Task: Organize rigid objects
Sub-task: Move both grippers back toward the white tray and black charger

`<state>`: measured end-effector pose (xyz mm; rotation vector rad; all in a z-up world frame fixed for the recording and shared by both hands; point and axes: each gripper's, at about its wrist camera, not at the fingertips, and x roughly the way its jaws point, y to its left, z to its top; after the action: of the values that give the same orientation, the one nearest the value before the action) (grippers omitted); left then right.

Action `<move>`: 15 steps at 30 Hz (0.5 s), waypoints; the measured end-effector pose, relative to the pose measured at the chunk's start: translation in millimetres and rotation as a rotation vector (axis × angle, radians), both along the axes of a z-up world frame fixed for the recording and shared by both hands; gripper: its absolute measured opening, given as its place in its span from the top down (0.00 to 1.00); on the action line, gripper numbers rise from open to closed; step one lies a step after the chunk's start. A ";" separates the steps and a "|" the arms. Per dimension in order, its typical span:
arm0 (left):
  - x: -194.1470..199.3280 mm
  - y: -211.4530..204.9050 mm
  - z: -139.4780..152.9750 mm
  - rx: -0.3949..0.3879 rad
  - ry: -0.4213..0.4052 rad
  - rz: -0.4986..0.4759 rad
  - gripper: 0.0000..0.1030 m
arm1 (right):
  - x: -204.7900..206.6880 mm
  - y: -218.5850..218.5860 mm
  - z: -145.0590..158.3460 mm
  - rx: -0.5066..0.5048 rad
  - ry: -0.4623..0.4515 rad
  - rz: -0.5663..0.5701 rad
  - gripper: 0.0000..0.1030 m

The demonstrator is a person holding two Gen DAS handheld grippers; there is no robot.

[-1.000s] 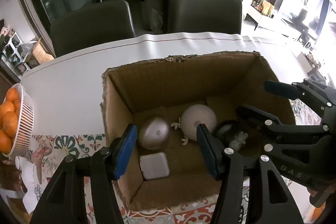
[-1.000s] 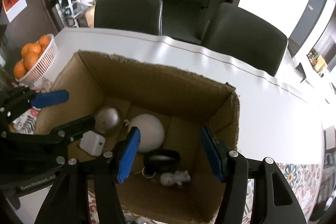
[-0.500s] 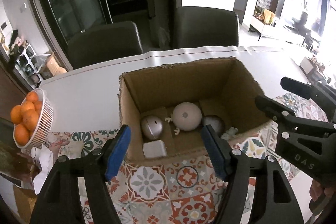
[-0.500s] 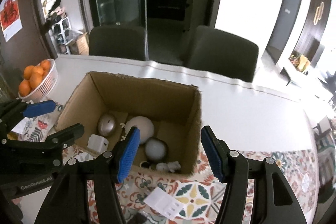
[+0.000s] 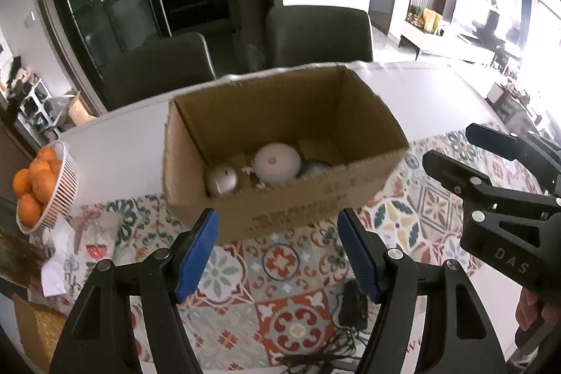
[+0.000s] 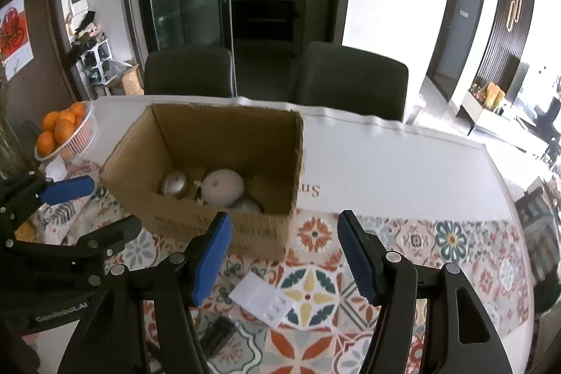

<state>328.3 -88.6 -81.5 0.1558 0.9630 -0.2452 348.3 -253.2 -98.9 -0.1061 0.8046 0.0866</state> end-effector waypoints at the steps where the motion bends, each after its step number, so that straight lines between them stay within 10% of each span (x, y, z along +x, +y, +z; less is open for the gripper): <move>1: -2.6 -1.2 -2.8 -0.003 0.008 -0.003 0.32 | -2.0 -1.6 -2.4 0.000 0.004 -0.002 0.38; 15: -26.3 -15.4 -46.7 -0.023 0.142 -0.021 0.32 | -21.9 -12.8 -42.1 0.007 0.102 0.014 0.38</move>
<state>302.0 -104.0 -128.2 0.1291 1.0992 -0.2896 326.5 -265.9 -141.0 -0.1014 0.9055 0.1086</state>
